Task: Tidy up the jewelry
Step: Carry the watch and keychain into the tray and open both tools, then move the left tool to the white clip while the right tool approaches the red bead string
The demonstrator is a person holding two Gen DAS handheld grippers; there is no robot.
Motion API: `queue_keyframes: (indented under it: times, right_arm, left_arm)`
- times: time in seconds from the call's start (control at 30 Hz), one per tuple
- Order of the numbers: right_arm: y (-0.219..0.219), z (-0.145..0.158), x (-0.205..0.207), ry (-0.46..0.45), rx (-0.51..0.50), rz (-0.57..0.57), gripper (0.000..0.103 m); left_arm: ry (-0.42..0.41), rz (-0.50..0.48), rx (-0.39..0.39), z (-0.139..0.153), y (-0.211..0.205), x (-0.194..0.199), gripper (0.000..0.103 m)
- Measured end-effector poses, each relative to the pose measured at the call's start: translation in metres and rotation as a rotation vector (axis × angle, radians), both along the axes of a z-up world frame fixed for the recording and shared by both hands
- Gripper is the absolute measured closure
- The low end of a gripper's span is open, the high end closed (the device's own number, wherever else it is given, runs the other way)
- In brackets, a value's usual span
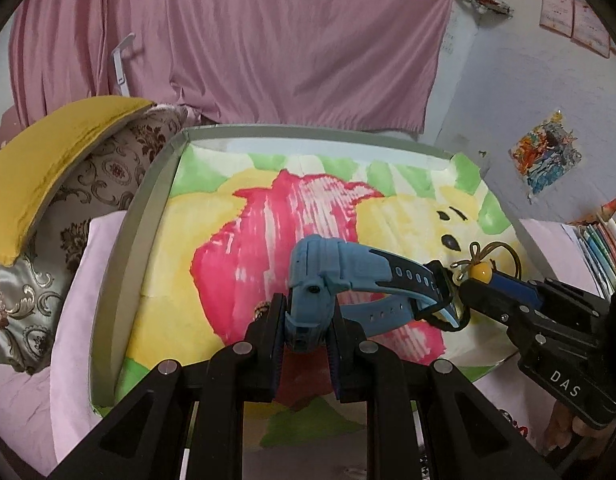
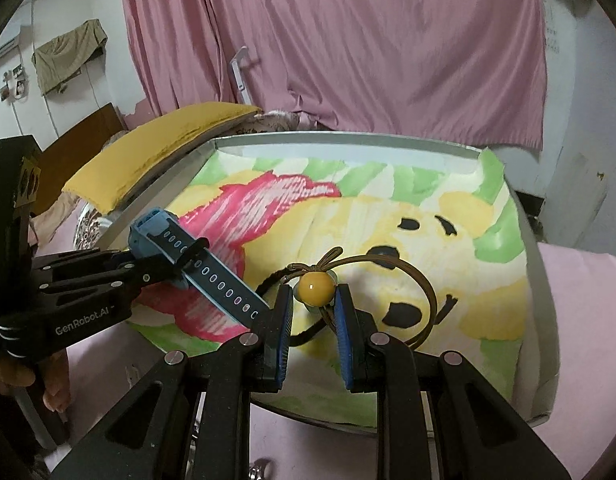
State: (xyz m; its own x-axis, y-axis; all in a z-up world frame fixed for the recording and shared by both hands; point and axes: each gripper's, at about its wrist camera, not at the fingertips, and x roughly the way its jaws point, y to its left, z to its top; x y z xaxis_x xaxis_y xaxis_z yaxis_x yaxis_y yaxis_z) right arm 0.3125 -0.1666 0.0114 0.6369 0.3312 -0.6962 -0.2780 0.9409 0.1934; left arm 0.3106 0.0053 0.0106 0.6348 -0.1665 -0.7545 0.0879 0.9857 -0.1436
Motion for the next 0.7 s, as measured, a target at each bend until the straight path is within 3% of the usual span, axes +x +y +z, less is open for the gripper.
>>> queue_keyframes:
  times: [0.27, 0.33, 0.4, 0.57, 0.7]
  right_arm:
    - [-0.006, 0.001, -0.004, 0.013, 0.012, -0.014, 0.081]
    - [-0.007, 0.003, -0.007, 0.005, 0.013, -0.018, 0.075]
    - [-0.008, 0.008, -0.013, -0.019, 0.011, -0.022, 0.068]
    - [-0.014, 0.021, -0.032, -0.097, 0.027, -0.034, 0.067]
    - [-0.022, 0.038, -0.059, -0.207, 0.049, -0.067, 0.046]
  left_arm:
    - [-0.01, 0.005, -0.008, 0.003, 0.001, -0.003, 0.083]
    - [-0.016, 0.008, -0.014, 0.005, 0.002, -0.006, 0.076]
    - [-0.029, 0.011, -0.032, 0.007, 0.004, -0.011, 0.062]
    - [-0.097, 0.02, -0.075, 0.017, 0.009, -0.03, 0.044]
    - [-0.193, 0.04, -0.113, 0.03, 0.015, -0.053, 0.025]
